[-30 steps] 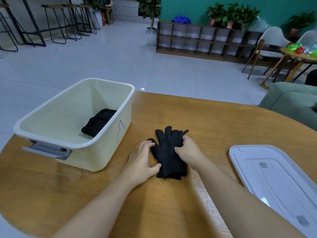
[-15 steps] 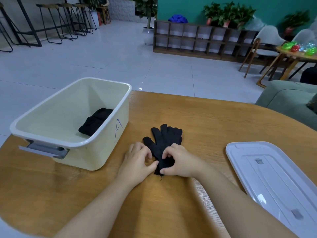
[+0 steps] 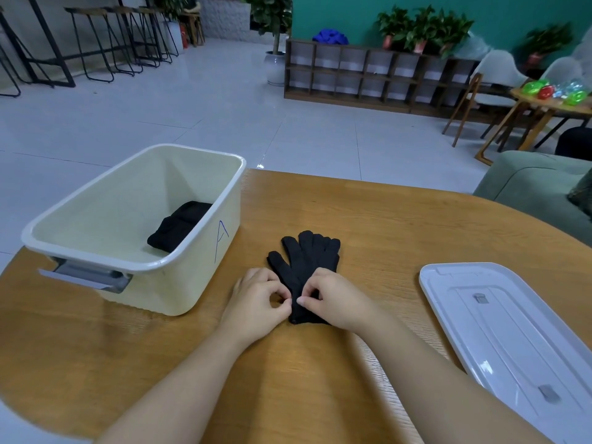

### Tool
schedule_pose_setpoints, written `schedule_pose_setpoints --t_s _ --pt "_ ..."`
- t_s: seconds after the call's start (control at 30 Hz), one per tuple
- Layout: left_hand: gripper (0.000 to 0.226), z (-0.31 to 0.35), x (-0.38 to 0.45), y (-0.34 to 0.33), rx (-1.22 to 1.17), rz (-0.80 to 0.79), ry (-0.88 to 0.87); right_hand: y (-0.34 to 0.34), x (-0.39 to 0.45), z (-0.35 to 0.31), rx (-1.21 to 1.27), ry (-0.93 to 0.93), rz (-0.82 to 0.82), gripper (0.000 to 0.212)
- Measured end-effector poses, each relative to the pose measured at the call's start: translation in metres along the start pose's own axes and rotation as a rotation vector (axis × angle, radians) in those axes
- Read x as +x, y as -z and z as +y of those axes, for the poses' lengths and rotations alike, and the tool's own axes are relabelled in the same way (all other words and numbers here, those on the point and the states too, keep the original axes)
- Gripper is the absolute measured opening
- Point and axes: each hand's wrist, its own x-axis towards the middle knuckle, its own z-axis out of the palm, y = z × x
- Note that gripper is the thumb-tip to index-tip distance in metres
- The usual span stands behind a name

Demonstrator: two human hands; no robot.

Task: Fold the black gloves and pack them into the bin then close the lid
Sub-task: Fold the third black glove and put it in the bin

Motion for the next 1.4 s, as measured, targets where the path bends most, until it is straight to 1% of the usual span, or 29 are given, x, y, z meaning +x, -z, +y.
schedule_pose_setpoints --t_s 0.07,0.1,0.17,0.2,0.23,0.3,0.33,0.4,0.5,0.57,0.63,0.67,0.73,0.77,0.83,0.93,1.0,1.13,1.2,1.3,1.33,1.4 --pt "0.01 0.001 0.002 0.0 -0.027 0.041 0.076 0.0 0.001 0.002 -0.004 0.004 0.032 0.021" --pt "0.013 0.003 0.004 0.001 -0.026 0.078 0.151 0.001 0.002 0.002 -0.003 0.009 0.077 0.02" --pt "0.031 0.007 0.013 0.003 -0.002 0.12 0.356 0.002 0.006 0.004 -0.018 0.022 0.194 0.019" --pt "0.04 0.009 0.02 0.005 0.001 0.099 0.446 0.002 0.009 0.005 -0.043 0.027 0.216 0.026" --pt "0.046 0.011 0.027 0.007 0.003 0.06 0.505 0.001 0.012 0.008 -0.074 0.021 0.188 0.038" --pt "0.052 0.014 0.04 0.01 0.025 -0.022 0.561 -0.005 0.017 0.014 -0.14 -0.005 0.052 0.061" --pt "0.054 0.016 0.046 0.011 0.049 -0.053 0.572 -0.009 0.019 0.016 -0.169 -0.022 -0.018 0.065" --pt "0.056 0.017 0.056 0.011 0.103 -0.112 0.599 -0.015 0.02 0.021 -0.187 -0.048 -0.106 0.064" --pt "0.057 0.021 0.068 0.013 0.18 -0.237 0.649 -0.017 0.019 0.024 -0.196 -0.055 -0.141 0.063" --pt "0.057 0.024 0.072 0.016 0.224 -0.277 0.644 -0.016 0.019 0.024 -0.209 -0.052 -0.152 0.064" --pt "0.051 0.025 0.072 0.015 0.226 -0.276 0.647 -0.015 0.019 0.023 -0.211 -0.055 -0.155 0.063" --pt "0.045 0.024 0.071 0.014 0.199 -0.262 0.654 -0.015 0.019 0.023 -0.21 -0.057 -0.153 0.063" --pt "0.023 0.022 0.068 0.01 0.085 -0.207 0.63 -0.017 0.018 0.022 -0.206 -0.06 -0.148 0.063" --pt "0.02 0.021 0.066 0.008 0.008 -0.165 0.597 -0.017 0.018 0.022 -0.205 -0.059 -0.144 0.063" --pt "0.025 0.022 0.061 0.004 -0.121 -0.08 0.509 -0.018 0.019 0.022 -0.198 -0.057 -0.139 0.063" --pt "0.012 0.029 0.052 0.003 -0.241 0.01 0.427 -0.019 0.02 0.024 -0.185 -0.053 -0.134 0.064" --pt "0.018 0.032 0.046 0.002 -0.305 0.023 0.396 -0.019 0.02 0.024 -0.177 -0.055 -0.127 0.064" --pt "0.025 0.031 0.037 -0.004 -0.349 0.087 0.386 -0.02 0.021 0.024 -0.128 -0.056 -0.107 0.067" --pt "0.024 0.032 0.034 -0.008 -0.35 0.115 0.388 -0.017 0.02 0.023 -0.07 -0.056 -0.049 0.073" --pt "0.023 0.032 0.033 -0.012 -0.313 0.148 0.362 -0.012 0.018 0.019 -0.045 -0.051 0.193 0.083" --pt "0.022 0.032 0.032 -0.013 -0.295 0.156 0.344 -0.011 0.017 0.018 -0.027 -0.032 0.237 0.084" --pt "0.021 0.033 0.032 -0.014 -0.244 0.164 0.291 -0.01 0.016 0.015 0.043 -0.003 0.214 0.088"
